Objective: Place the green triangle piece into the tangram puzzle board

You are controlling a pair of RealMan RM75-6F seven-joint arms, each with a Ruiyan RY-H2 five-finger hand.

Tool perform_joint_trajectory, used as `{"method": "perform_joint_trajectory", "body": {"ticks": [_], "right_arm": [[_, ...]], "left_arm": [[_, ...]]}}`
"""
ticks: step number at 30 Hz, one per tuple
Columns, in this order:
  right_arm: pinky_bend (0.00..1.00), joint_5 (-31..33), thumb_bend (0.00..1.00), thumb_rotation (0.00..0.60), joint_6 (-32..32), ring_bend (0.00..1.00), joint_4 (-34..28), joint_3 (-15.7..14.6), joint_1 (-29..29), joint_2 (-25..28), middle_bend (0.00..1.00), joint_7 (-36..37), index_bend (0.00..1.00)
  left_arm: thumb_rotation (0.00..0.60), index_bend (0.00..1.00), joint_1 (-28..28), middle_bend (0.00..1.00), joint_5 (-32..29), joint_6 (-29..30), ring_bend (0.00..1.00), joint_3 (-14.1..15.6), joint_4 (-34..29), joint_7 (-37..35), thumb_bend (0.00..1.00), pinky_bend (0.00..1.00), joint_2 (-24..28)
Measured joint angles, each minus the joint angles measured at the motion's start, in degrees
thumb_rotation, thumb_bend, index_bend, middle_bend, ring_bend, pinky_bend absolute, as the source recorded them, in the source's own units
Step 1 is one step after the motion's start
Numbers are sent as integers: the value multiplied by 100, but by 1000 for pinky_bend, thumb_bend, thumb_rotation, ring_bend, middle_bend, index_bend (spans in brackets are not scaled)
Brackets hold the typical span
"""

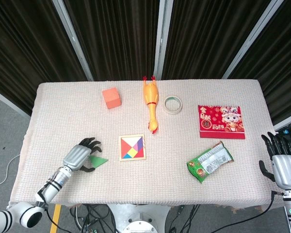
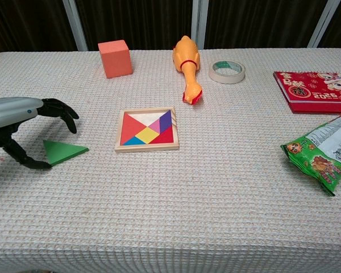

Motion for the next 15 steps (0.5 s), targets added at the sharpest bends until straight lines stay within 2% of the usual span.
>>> {"method": "perform_joint_trajectory", "body": {"ticks": [15], "right_arm": [[0, 63, 355, 600, -63, 0, 20, -5, 13, -8, 0, 4, 0]], "left_arm": [[600, 370, -42, 136, -162, -36, 16, 53, 13, -86, 210, 83, -42]]}}
